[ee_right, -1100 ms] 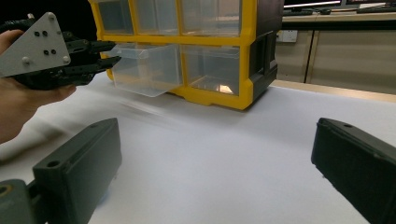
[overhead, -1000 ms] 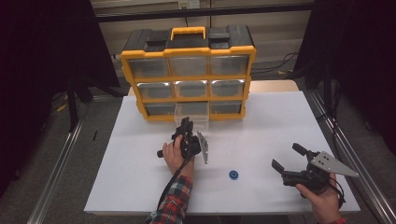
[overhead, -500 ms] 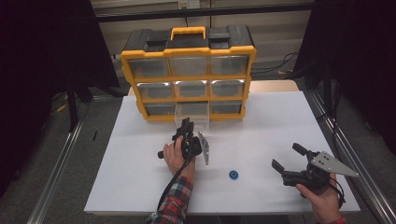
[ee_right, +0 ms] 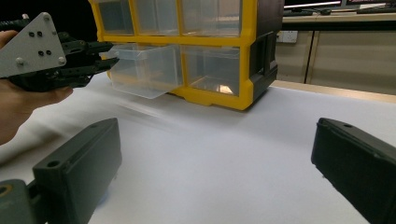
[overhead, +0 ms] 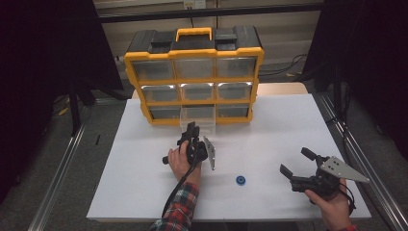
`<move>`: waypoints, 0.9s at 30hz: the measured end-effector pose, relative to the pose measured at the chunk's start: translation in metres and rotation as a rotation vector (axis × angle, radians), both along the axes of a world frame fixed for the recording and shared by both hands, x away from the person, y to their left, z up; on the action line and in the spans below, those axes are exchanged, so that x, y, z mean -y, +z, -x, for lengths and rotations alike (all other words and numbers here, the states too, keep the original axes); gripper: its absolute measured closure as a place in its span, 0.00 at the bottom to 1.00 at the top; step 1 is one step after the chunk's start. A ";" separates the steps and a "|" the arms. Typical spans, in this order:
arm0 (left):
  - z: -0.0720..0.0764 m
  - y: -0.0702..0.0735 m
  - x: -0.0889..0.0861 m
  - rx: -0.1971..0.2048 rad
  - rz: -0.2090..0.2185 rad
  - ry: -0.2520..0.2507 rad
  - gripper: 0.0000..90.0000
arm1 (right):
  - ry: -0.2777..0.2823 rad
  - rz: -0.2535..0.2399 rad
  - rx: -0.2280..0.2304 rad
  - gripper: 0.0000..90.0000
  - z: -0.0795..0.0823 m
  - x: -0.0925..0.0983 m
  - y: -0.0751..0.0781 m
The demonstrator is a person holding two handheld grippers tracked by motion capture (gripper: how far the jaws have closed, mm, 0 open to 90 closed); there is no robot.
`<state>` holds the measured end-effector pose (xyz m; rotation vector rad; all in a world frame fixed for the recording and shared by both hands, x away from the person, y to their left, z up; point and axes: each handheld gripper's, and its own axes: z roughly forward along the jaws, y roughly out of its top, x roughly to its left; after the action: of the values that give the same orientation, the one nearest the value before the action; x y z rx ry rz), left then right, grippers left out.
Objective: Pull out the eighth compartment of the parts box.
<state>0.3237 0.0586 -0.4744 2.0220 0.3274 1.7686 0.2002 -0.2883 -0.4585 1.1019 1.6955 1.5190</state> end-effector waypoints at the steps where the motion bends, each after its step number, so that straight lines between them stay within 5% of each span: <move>1: 0.000 -0.001 0.000 0.002 0.005 0.001 0.78 | 0.001 0.000 -0.002 0.01 0.000 0.000 0.000; 14: 0.001 -0.001 0.000 -0.009 0.035 0.000 0.77 | 0.002 0.004 0.003 0.01 0.000 0.000 0.000; 27: 0.003 0.001 0.000 -0.015 0.015 0.010 0.77 | 0.000 0.002 0.004 0.01 0.000 0.000 0.000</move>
<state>0.3206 0.0588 -0.4738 2.0275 0.3548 1.7534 0.2001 -0.2882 -0.4581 1.0966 1.6937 1.5178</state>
